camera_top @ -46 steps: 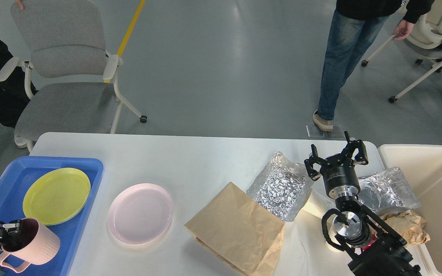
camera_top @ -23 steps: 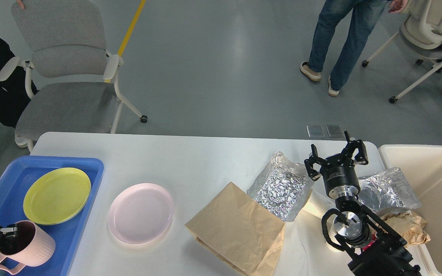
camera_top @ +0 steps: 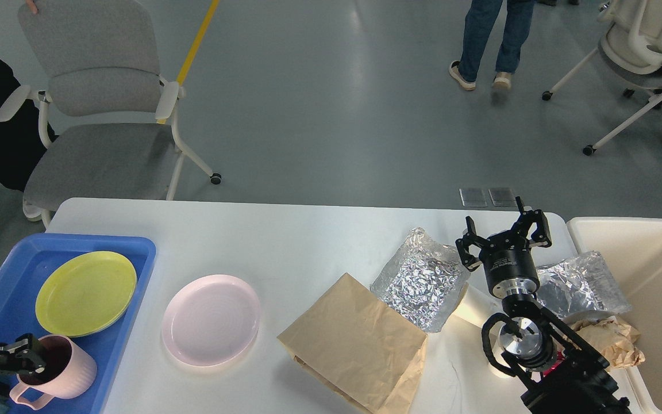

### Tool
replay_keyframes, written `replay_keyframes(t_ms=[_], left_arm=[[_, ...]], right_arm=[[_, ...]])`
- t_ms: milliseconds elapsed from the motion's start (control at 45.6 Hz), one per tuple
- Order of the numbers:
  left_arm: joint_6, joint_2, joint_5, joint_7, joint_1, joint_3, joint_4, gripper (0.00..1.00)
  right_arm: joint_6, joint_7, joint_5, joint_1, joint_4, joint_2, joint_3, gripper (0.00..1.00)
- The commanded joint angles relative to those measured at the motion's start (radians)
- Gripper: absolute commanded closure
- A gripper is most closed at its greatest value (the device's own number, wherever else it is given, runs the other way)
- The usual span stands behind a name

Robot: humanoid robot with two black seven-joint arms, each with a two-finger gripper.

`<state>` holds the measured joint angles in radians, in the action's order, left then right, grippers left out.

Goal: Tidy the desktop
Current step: 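Set the mug down in the tray corner and open the left gripper, then raise the left gripper and move it over the pink plate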

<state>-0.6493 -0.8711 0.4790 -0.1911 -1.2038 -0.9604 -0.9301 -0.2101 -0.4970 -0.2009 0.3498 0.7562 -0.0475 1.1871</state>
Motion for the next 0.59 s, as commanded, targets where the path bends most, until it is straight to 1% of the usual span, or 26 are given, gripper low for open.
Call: replay_keyframes(t_ms=[0, 66, 197, 285, 416, 504, 570], left_arm=[[-0.023, -0.019, 0.0, -0.001, -0.081, -0.095, -0.038, 0.04], [-0.024, -0.02, -0.005, -0.002, -0.195, -0.199, -0.085, 0.04], [-0.023, -0.008, -0.042, -0.002, -0.46, -0.431, -0.18, 0.04], [-0.023, 0.033, -0.105, 0.001, -0.643, -0.552, -0.252, 0.04], [-0.021, 0.185, -0.212, -0.001, -0.893, -0.705, -0.386, 0.04], [-0.021, 0.296, -0.302, 0.001, -1.046, -0.754, -0.493, 0.04], [-0.021, 0.386, -0.376, 0.001, -1.14, -0.764, -0.574, 0.04]], right_arm=[[0.0, 0.0, 0.0, 0.0, 0.002, 0.0, 0.0, 0.0], [0.0, 0.0, 0.0, 0.0, 0.0, 0.0, 0.0, 0.0], [0.0, 0.0, 0.0, 0.0, 0.0, 0.0, 0.0, 0.0], [0.0, 0.0, 0.0, 0.0, 0.0, 0.0, 0.0, 0.0], [0.0, 0.0, 0.0, 0.0, 0.0, 0.0, -0.001, 0.0], [0.0, 0.0, 0.0, 0.0, 0.0, 0.0, 0.0, 0.0], [0.0, 0.0, 0.0, 0.0, 0.0, 0.0, 0.0, 0.0]])
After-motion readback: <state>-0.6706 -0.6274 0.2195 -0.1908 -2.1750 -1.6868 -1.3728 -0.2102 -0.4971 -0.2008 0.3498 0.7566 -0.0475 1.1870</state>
